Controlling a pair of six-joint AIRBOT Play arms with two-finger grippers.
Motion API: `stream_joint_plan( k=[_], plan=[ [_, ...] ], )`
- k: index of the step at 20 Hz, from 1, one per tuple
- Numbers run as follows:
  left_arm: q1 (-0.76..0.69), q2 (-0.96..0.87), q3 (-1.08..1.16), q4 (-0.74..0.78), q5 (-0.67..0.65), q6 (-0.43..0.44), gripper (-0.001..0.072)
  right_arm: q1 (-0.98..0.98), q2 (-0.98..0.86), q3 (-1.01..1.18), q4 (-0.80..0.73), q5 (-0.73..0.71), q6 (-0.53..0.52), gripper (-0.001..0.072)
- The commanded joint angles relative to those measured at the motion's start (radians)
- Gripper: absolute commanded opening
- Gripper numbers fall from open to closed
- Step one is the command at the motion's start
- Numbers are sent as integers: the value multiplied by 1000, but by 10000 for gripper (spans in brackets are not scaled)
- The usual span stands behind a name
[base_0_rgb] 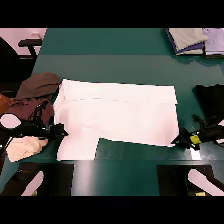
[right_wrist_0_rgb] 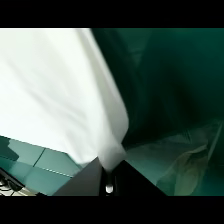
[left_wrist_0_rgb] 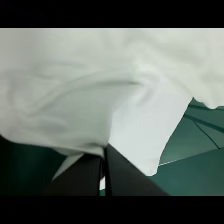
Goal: Fold the shirts.
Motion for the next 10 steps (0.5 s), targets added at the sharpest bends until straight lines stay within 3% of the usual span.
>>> stream_joint_plan(
  k=[1, 4, 10],
  plan=[
    [0, 1, 30, 57, -116, 22, 26, 73, 17, -8, 3, -41, -2, 13],
    [0, 64, 73, 101, -180, -14, 25, 74, 121, 35, -61, 17, -1, 12],
    [0, 253, 77, 29, -410, -99, 25, 74, 353, 203, -335, 303, 8, 12]
  ],
)
